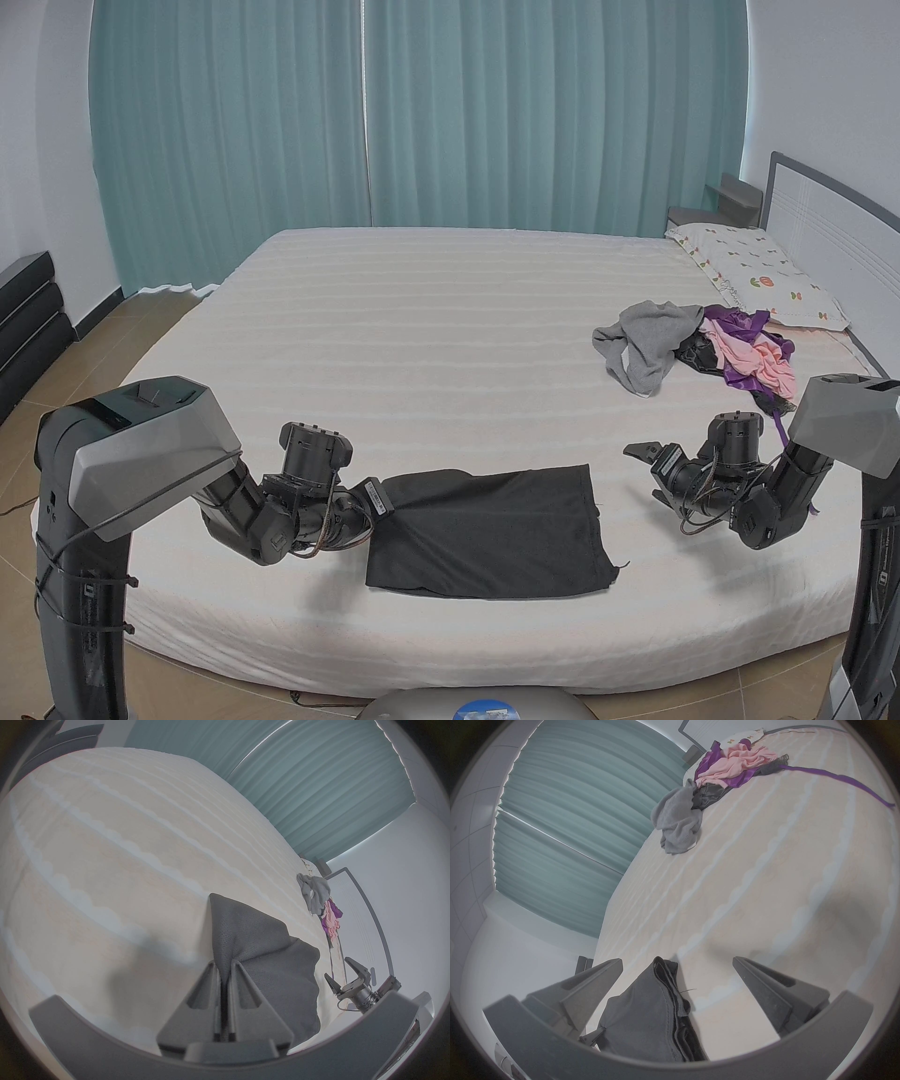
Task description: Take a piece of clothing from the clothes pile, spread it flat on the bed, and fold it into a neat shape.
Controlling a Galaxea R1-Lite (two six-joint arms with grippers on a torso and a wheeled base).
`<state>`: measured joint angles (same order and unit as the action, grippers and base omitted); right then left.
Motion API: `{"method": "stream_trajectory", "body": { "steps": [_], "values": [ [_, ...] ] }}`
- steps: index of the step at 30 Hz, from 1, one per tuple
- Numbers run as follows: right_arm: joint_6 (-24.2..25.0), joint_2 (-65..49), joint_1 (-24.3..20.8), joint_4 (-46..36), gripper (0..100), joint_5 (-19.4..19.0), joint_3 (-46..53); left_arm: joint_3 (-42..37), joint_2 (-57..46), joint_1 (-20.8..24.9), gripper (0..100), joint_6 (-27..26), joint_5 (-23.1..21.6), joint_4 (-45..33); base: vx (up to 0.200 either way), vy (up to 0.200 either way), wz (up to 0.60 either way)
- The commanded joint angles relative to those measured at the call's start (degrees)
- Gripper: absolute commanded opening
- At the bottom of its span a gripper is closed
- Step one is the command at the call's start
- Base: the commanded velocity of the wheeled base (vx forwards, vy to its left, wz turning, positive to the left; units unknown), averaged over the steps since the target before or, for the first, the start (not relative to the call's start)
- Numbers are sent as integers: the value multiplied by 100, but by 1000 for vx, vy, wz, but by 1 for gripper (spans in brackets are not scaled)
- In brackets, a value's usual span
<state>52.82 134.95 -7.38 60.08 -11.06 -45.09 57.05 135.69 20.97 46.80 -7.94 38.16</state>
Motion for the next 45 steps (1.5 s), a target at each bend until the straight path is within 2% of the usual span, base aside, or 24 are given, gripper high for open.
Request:
{"method": "stream_trajectory", "body": {
  "steps": [1,28,45],
  "values": [
    [0,5,-1,-5,100,-2,9,-10,-34,-40,0,13,-6,-1,0,200,0],
    [0,-4,-1,4,100,-2,27,-238,-184,-146,0,75,3,-63,0,200,0],
    [-9,-4,-10,-5,100,-2,36,-256,-184,-119,0,75,3,-98,0,0,0]
  ]
}}
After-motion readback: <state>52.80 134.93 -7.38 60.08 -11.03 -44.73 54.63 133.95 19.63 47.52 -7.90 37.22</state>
